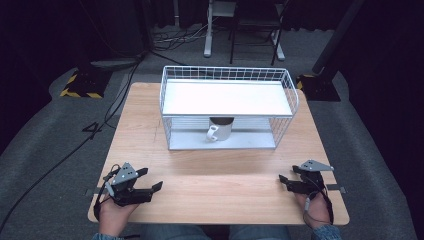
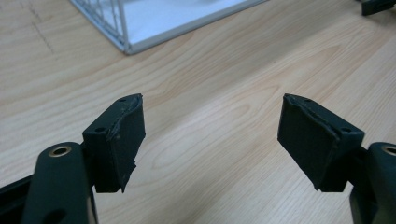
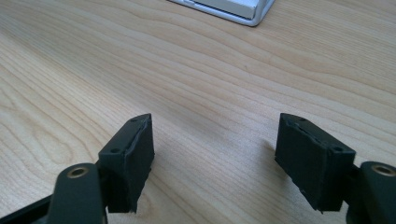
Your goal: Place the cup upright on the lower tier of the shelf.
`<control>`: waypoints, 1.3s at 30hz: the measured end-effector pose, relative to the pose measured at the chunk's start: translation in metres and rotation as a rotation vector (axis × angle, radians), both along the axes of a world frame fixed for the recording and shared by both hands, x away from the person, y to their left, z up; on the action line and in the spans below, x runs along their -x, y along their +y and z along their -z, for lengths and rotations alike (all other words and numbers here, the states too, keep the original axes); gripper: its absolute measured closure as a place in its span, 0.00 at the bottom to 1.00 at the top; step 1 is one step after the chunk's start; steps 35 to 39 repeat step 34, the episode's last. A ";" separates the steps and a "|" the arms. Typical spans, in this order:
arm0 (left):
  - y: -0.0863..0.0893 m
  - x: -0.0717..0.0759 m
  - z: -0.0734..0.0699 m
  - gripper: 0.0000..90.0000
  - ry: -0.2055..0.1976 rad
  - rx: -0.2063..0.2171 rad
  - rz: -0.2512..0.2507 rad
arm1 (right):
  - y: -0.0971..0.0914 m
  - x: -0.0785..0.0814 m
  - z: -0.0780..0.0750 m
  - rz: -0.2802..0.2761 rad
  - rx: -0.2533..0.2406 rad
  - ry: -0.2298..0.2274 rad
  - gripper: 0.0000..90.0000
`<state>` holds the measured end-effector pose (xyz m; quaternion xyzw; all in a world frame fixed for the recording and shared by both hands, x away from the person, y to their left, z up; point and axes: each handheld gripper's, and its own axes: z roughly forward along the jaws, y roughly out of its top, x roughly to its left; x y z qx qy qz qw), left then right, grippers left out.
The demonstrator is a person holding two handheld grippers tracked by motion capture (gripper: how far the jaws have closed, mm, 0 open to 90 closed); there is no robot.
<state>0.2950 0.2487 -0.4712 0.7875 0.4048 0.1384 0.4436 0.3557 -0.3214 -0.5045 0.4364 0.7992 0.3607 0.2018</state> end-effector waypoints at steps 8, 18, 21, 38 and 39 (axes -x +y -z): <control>0.008 -0.004 0.017 0.25 0.051 -0.083 -0.017 | 0.000 0.000 0.000 0.000 0.000 0.000 0.31; 0.007 -0.008 0.030 0.24 0.103 -0.149 -0.023 | 0.000 0.000 0.000 0.000 0.000 0.000 0.31; 0.006 -0.008 0.032 0.23 0.104 -0.162 -0.024 | 0.000 0.000 0.000 0.000 0.000 0.000 0.31; 0.005 -0.011 0.034 0.13 0.084 -0.219 -0.030 | 0.000 0.000 0.000 0.001 0.001 -0.001 0.31; 0.005 -0.011 0.034 0.13 0.084 -0.219 -0.030 | 0.000 0.000 0.000 0.001 0.001 -0.001 0.31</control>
